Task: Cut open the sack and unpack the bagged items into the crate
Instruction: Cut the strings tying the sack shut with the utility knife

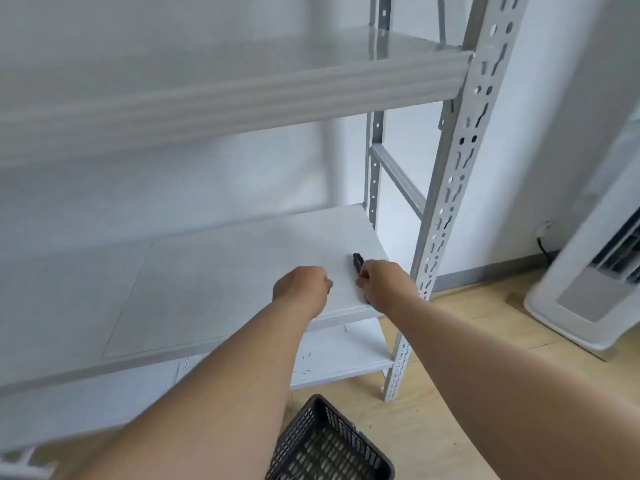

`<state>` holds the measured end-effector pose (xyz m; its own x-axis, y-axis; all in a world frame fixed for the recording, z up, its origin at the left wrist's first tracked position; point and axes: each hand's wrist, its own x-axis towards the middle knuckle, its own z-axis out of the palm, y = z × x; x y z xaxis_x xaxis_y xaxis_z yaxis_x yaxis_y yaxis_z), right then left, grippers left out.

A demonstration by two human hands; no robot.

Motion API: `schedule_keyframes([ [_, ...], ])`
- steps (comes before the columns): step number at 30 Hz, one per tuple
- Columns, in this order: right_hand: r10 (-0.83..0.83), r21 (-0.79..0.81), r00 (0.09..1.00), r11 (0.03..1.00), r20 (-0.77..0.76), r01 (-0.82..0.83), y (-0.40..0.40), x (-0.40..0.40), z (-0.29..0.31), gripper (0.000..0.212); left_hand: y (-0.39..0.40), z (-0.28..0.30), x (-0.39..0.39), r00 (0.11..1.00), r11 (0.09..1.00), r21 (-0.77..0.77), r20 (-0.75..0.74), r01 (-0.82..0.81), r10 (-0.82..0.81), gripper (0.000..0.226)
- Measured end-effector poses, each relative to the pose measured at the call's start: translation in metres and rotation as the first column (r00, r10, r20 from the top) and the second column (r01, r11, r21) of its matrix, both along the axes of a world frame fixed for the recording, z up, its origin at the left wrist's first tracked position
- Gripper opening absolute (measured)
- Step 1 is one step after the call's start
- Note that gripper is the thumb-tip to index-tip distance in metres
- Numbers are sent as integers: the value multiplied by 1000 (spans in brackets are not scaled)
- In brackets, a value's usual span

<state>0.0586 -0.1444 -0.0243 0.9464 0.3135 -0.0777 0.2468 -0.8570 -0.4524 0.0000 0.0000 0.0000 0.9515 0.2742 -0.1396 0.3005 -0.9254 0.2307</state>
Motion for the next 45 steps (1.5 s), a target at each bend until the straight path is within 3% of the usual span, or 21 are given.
schedule_keyframes([
  [4, -15, -27, 1000, 1000, -27, 14, -4, 36, -25, 23, -12, -30, 40, 999, 999, -29, -21, -34, 33, 27],
  [10, 11, -128, 986, 991, -165, -33, 1, 72, -69, 64, -21, -77, 76, 996, 996, -87, -93, -14, 6, 56],
  [15, -17, -87, 982, 996, -187, 1, 8, 84, -95, 59, -24, -105, 80, 988, 980, -183, -148, -81, 54, 59],
  [20, -37, -78, 976, 997, -217, 20, 20, 89, -107, 78, -22, -121, 63, 982, 946, -279, -139, -166, 131, 63],
  [22, -92, -78, 967, 994, -237, 76, 25, 88, -108, 70, -18, -124, 55, 974, 909, -354, -127, -220, 187, 62],
  [24, -112, -95, 959, 991, -259, 90, 32, 81, -106, 57, -14, -125, 47, 959, 840, -467, -76, -275, 272, 58],
  [27, -19, -57, 957, 998, -288, 3, 50, 53, -103, 47, -5, -121, 32, 885, 656, -654, -46, -377, 464, 50],
  [31, 197, 188, 921, 972, -335, -139, 73, -7, -101, 33, 27, -115, -7, 712, 315, -786, -213, -531, 669, 50],
  [35, 413, 340, 751, 903, -514, -264, 93, -62, -94, 31, 62, -112, -65, 602, -45, -901, -323, -431, 730, 23],
  [39, 536, 559, 453, 823, -712, -96, 112, -110, -81, 29, 94, -113, -133, 466, -172, -913, -343, -371, 815, 23],
  [41, 593, 611, 337, 789, -731, -63, 121, -141, -76, 24, 108, -110, -173, 427, -216, -916, -354, -338, 832, 24],
  [45, 565, 611, 394, 792, -725, -12, 144, -212, -71, 23, 126, -104, -244, 424, -262, -933, -347, -246, 837, 25],
])
